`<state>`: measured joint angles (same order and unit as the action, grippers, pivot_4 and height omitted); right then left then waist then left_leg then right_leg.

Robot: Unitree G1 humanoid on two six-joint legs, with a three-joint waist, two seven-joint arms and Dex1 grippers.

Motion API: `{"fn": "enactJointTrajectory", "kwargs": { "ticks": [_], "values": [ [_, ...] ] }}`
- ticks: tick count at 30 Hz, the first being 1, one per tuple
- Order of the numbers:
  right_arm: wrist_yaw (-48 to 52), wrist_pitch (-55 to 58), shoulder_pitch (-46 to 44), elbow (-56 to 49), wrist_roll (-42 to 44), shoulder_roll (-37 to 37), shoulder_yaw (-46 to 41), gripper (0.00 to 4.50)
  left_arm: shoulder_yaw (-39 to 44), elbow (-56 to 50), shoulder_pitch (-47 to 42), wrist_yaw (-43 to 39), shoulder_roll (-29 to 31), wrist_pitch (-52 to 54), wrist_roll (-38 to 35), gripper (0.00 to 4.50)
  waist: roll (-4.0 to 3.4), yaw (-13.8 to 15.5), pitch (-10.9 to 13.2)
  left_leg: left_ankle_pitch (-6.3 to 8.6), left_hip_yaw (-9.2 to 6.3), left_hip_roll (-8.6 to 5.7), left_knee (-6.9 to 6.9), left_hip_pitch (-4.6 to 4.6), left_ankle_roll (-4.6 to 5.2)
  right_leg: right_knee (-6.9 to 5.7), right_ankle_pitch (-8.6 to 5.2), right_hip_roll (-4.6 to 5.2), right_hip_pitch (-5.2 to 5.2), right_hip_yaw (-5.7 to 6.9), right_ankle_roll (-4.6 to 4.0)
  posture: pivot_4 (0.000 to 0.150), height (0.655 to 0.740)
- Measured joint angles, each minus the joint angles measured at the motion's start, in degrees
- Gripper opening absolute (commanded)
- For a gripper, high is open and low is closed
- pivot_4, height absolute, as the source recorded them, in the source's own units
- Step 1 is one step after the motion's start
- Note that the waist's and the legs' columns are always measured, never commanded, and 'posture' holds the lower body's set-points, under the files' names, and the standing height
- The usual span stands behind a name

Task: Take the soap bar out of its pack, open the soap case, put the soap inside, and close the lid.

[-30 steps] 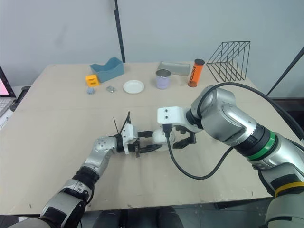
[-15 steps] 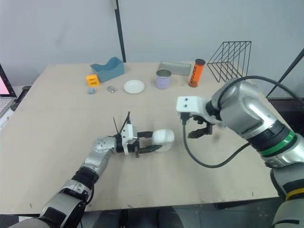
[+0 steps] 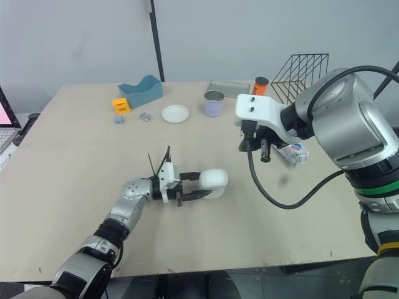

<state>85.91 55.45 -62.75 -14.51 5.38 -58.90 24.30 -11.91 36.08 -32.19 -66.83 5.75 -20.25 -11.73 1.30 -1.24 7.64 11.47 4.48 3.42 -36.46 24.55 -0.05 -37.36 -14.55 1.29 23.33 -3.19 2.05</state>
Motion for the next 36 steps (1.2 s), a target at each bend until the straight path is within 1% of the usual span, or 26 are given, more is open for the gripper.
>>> {"fn": "enactJointTrajectory", "kwargs": {
  "ticks": [3,13,17,25,36],
  "values": [
    [0.4,2.5,-0.2,-3.6,3.7,0.8,-0.8,0.14,0.0,0.0,0.0,0.0,0.0,0.0,0.0,1.88,0.0,0.0,0.0,0.0,0.0,0.0,0.0,0.0,0.0,0.0,0.0,0.0,0.0,0.0,0.0,0.15,0.7393],
    [-3.1,6.9,0.6,-8.8,9.0,3.6,-0.2,0.14,0.0,-0.2,0.0,0.0,0.1,0.2,0.0,1.88,0.0,0.0,0.0,0.0,-0.01,0.02,0.0,0.0,0.0,0.0,0.0,-0.01,0.0,0.01,-0.01,0.15,0.7393],
    [-5.5,6.9,3.6,-9.0,9.3,4.1,1.3,0.14,0.0,-0.3,0.0,0.1,0.1,0.3,0.0,1.88,0.01,0.0,0.0,0.0,0.0,0.01,0.0,0.0,0.0,0.0,0.01,0.01,0.0,0.0,-0.01,0.15,0.7393],
    [-8.6,6.8,5.8,-8.8,10.0,4.4,2.9,0.14,0.0,-0.6,0.0,0.2,0.3,0.5,0.1,1.88,0.01,0.0,0.0,0.0,-0.01,0.01,0.0,0.0,0.0,0.0,0.01,-0.01,0.0,0.0,0.0,0.15,0.7393],
    [-10.7,6.3,6.1,-8.8,10.0,4.5,4.5,0.14,0.0,-0.8,0.1,0.2,0.4,0.6,0.1,1.88,0.01,0.0,0.0,0.0,-0.02,0.02,0.0,0.0,0.0,0.0,0.01,-0.02,0.0,0.01,0.0,0.15,0.7393]
  ]
}}
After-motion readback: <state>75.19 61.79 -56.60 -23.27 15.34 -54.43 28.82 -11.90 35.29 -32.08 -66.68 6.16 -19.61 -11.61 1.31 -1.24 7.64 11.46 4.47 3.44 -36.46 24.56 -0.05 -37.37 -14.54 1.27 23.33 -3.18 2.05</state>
